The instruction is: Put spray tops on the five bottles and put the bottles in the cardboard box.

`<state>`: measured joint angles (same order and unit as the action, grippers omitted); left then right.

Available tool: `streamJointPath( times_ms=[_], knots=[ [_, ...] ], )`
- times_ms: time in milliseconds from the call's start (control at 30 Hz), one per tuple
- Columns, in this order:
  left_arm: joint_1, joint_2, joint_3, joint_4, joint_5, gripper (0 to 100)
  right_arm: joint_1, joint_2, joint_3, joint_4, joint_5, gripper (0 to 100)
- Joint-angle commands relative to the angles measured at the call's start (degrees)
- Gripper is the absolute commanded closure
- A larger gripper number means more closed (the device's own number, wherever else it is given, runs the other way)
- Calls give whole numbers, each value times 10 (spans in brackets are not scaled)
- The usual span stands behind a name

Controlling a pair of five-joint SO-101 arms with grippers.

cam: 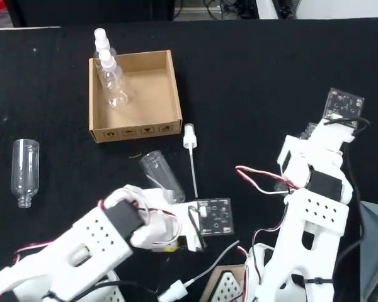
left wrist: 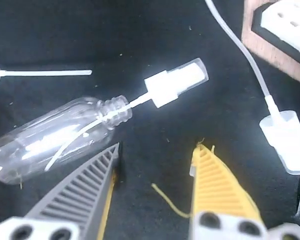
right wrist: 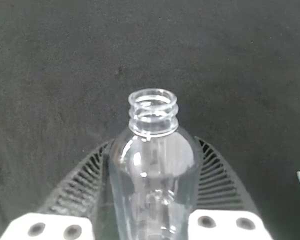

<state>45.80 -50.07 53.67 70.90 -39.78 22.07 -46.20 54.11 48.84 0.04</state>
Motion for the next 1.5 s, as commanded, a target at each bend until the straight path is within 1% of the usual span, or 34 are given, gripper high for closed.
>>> streamJointPath(
  times_ms=[0, 200, 367, 467, 567, 700, 800, 900, 1000, 1200, 1467],
  knots=[
    [15, 43, -36, -45, -5, 785, 15, -19, -60, 2, 6, 878],
    [15, 69, -36, -61, -5, 785, 14, -5, -129, 52, 17, 879],
    [15, 71, -36, -61, -8, 785, 14, 91, -230, 110, 31, 879],
    [16, 76, -36, -60, -33, 785, 14, 149, -299, 155, 32, 879],
    [17, 76, -36, -61, -34, 785, 15, 192, -356, 190, 32, 879],
    [47, 77, -36, -61, -34, 785, 15, 233, -406, 214, 33, 879],
    [67, 77, -36, -61, -34, 785, 15, 263, -431, 228, 52, 879],
    [76, 77, -36, -64, -35, 785, 16, 295, -451, 238, 55, 879],
    [80, 78, -30, -89, -35, 785, 16, 312, -454, 238, 55, 879],
    [80, 81, -29, -107, -35, 785, 27, 316, -440, 235, 55, 879],
    [80, 193, -36, -161, -35, 785, 30, 317, -405, 211, 55, 879]
  ],
)
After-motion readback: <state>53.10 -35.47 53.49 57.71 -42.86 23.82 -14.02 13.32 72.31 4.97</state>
